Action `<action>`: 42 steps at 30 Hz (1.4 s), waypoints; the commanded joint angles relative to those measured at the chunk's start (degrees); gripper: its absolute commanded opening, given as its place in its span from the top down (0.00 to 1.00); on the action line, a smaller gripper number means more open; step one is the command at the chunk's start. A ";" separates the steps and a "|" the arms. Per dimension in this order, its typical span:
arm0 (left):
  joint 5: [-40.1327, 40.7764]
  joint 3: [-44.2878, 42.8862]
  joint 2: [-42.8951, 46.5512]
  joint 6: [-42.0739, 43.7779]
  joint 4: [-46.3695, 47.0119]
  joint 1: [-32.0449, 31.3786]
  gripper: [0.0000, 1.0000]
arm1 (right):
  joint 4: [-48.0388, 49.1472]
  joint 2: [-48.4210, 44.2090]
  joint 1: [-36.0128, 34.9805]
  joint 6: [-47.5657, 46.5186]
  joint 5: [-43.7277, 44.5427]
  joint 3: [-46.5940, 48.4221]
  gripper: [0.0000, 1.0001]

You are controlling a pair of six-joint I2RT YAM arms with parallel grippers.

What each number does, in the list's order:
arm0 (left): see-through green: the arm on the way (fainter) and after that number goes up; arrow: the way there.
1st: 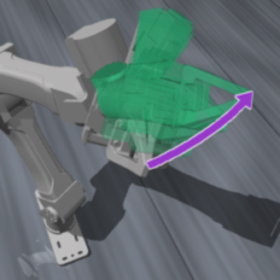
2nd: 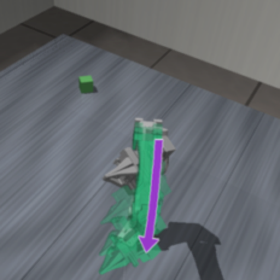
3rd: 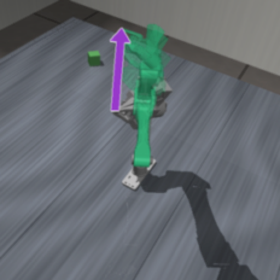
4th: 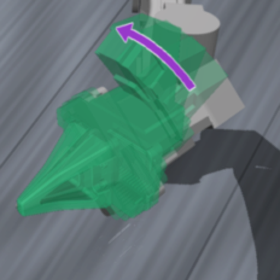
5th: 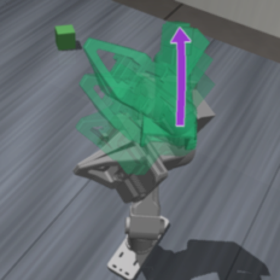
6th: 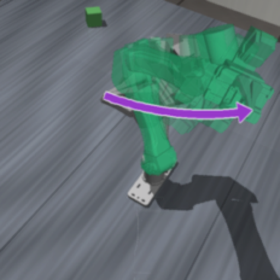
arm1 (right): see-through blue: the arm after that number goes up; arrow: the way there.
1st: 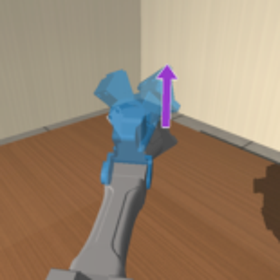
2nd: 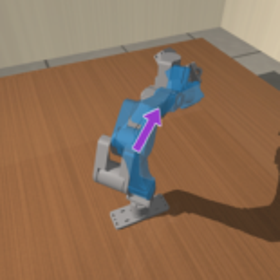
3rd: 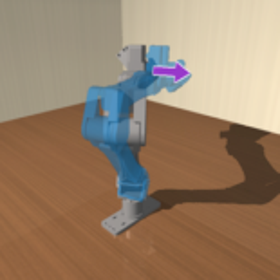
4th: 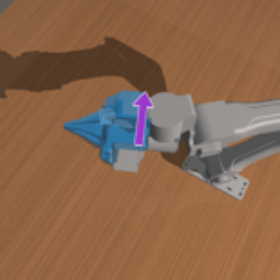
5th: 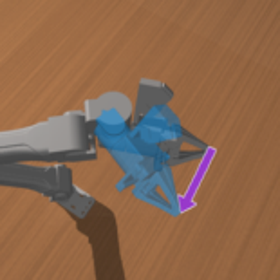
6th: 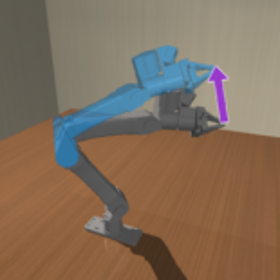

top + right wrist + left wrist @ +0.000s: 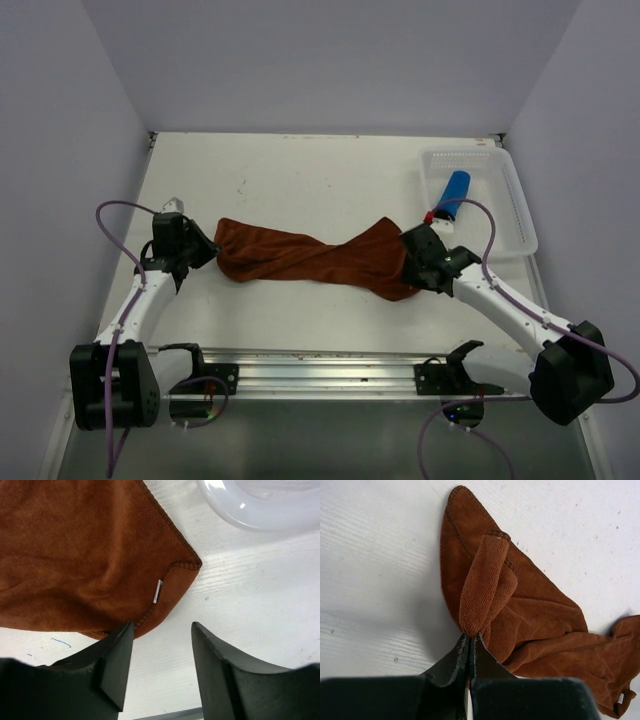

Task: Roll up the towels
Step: Flatten the towel

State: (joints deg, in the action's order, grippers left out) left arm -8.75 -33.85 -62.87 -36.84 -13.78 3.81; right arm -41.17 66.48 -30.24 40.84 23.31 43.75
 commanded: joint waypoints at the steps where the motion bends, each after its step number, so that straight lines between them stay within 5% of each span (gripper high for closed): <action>1: -1.26 0.18 -0.06 0.54 2.27 0.49 1.00 | -0.58 -3.63 0.44 1.96 1.73 -1.99 0.48; 5: -1.97 0.36 -0.41 0.63 2.27 0.58 1.00 | 0.91 -0.93 2.02 1.70 1.04 -2.62 0.59; 21: -3.90 2.20 1.52 0.80 2.27 0.58 1.00 | 11.63 12.18 8.70 -2.52 -2.66 -1.91 0.54; 25: -3.82 2.20 1.52 0.80 2.36 0.58 1.00 | 12.43 14.38 9.67 -3.13 -2.75 -1.74 0.67; 31: -2.41 1.33 0.91 0.72 2.18 0.58 1.00 | 10.33 9.03 9.59 -3.57 -1.16 -2.35 0.98; 42: 7.60 -7.72 -4.01 -4.90 2.88 0.58 1.00 | 4.09 -4.86 9.67 -2.78 -2.39 -3.05 1.00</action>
State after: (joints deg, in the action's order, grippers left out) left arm -5.37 -36.95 -65.82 -39.03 -13.91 3.86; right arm -33.91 64.62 -20.91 37.52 20.14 41.04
